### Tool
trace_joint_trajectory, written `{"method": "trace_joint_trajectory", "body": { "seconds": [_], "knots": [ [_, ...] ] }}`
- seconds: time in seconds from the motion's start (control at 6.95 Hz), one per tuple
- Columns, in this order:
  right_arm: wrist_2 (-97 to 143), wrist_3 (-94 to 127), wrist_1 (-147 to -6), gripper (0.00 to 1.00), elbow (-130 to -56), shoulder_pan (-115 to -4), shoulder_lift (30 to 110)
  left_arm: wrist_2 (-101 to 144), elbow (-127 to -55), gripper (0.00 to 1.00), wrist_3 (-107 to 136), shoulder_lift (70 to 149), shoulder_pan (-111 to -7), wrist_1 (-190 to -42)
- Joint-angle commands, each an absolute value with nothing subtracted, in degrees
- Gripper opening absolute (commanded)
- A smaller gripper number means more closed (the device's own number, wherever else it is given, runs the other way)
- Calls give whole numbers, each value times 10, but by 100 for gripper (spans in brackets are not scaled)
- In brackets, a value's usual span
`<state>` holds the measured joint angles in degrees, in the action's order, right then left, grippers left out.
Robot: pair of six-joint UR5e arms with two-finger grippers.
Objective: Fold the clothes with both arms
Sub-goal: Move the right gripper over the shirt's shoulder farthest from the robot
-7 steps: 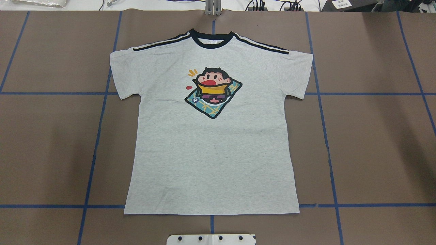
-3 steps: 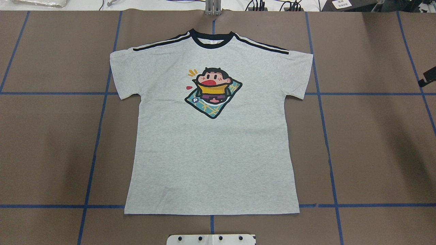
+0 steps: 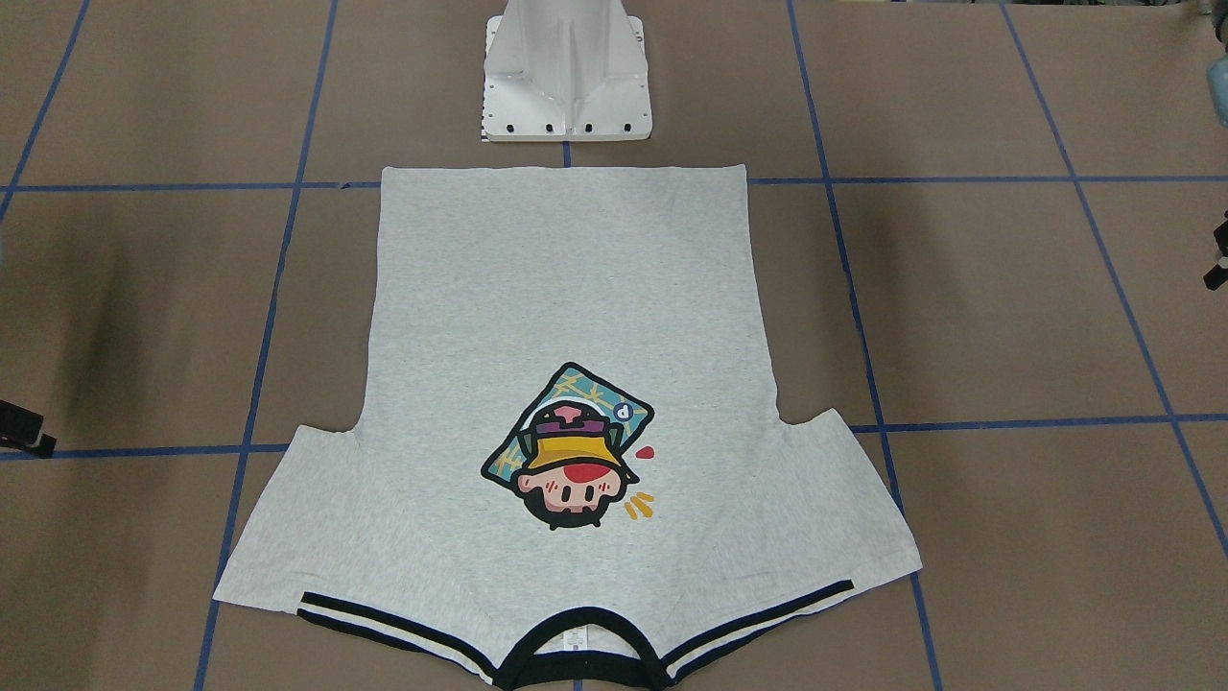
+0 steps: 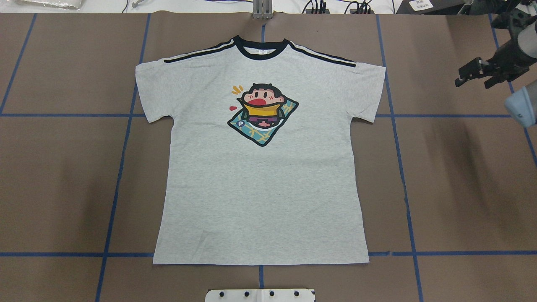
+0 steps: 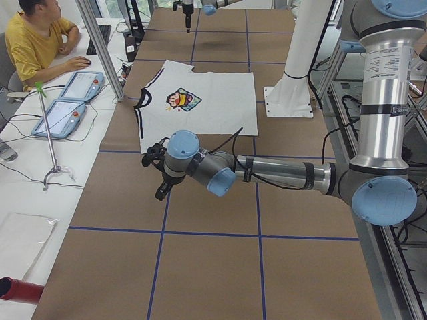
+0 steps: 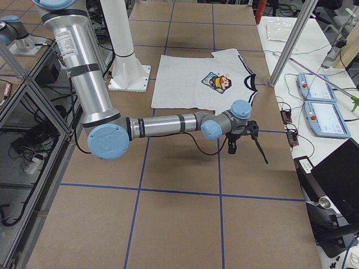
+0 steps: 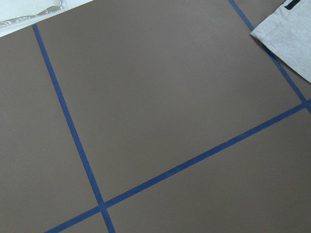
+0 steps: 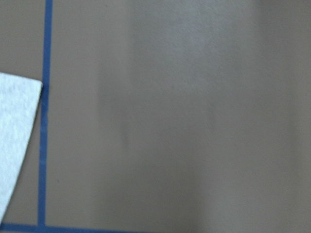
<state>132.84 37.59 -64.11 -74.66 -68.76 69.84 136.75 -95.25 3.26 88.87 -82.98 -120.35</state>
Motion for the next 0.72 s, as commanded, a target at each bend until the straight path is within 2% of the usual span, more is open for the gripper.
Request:
{"method": "trace_joint_trajectory", "body": {
  "seconds": [0.0, 0.29, 0.58],
  "knots": [
    [1247, 535, -560, 98, -679, -629, 621, 1400, -951, 100, 34, 892, -830, -1196],
    [1231, 558, -559, 85, -617, -613, 564, 1399, -951, 100, 34, 891, -830, -1201],
    [1222, 568, -551, 84, -599, -606, 547, 1399, -953, 100, 34, 890, -830, -1201]
  ]
}}
